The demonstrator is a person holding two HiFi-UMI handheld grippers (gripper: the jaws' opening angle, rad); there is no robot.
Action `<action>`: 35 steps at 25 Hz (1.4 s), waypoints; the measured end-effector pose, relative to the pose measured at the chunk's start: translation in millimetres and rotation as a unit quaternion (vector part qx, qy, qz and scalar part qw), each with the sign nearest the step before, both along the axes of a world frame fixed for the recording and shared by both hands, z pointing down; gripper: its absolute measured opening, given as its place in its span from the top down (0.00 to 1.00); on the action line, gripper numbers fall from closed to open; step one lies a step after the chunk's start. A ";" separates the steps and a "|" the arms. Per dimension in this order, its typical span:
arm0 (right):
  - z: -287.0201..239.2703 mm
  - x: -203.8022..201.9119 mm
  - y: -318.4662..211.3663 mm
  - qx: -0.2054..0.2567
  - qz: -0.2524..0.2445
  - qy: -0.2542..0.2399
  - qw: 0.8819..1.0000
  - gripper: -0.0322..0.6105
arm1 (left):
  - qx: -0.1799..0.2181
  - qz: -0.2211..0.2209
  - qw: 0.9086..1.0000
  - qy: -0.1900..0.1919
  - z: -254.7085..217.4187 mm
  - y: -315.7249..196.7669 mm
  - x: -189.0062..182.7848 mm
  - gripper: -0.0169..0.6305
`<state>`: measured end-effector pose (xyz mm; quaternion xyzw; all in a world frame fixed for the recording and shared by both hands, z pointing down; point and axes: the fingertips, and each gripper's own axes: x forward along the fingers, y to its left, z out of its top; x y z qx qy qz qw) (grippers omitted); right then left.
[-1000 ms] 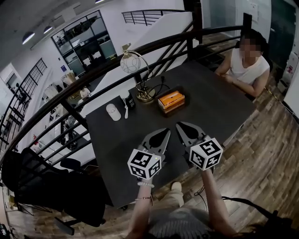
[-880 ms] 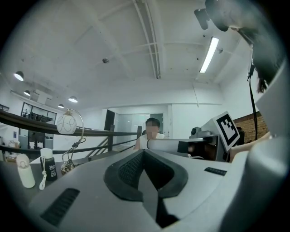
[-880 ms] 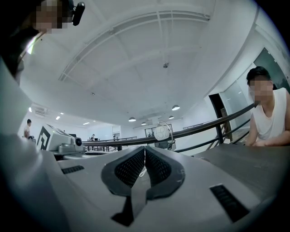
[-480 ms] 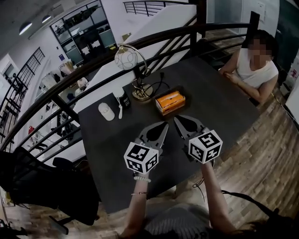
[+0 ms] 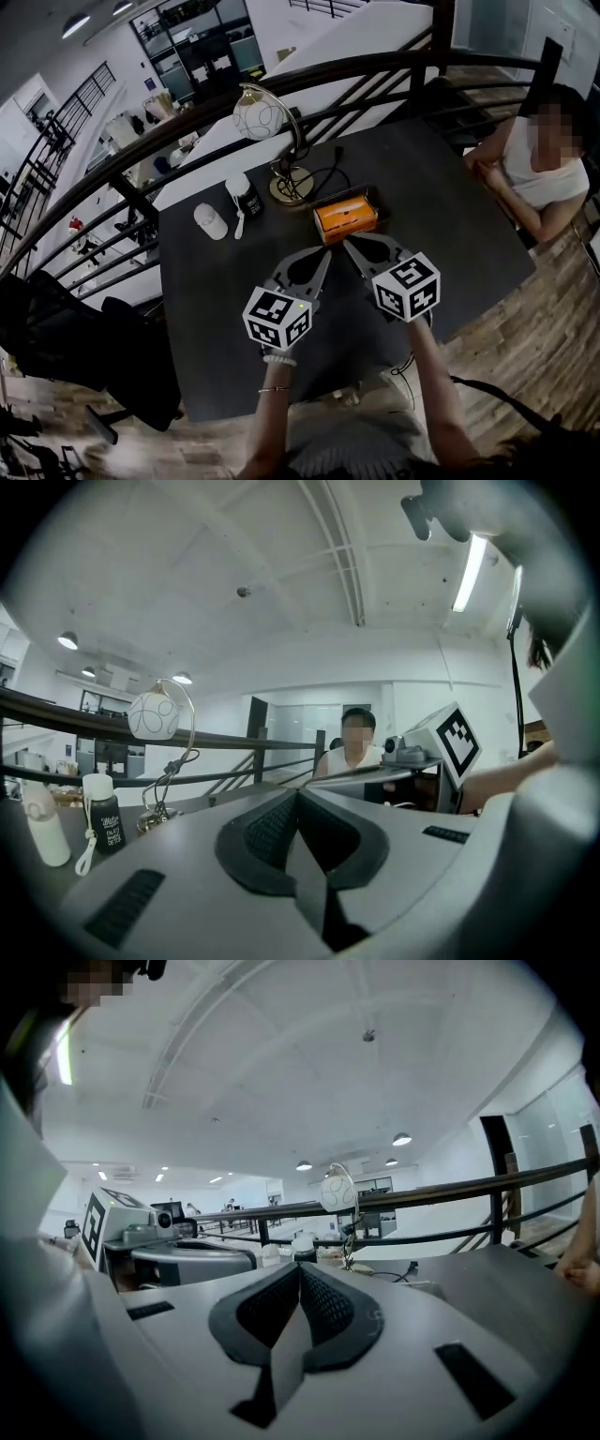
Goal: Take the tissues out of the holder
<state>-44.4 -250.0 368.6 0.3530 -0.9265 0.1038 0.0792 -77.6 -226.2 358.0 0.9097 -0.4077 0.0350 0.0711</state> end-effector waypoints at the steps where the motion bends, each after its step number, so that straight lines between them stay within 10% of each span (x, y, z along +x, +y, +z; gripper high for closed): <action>1: 1.6 2.8 -7.9 -0.001 -0.011 0.013 1.000 0.93 | -0.002 -0.009 1.000 -0.001 1.1 -6.2 1.5 0.96; 14: 38.7 -9.3 -95.5 0.000 -0.219 0.187 0.958 0.79 | -0.041 -0.091 0.995 -0.021 30.3 -73.6 -3.6 0.96; 20: 88.6 -19.3 -111.2 -0.027 -0.290 0.286 0.913 0.75 | -0.068 -0.076 0.994 -0.031 50.3 -89.2 -8.2 0.96; 35: 158.9 -19.3 -127.4 -0.073 -0.335 0.422 0.839 0.75 | -0.094 -0.077 0.992 -0.024 78.5 -112.5 -24.4 0.96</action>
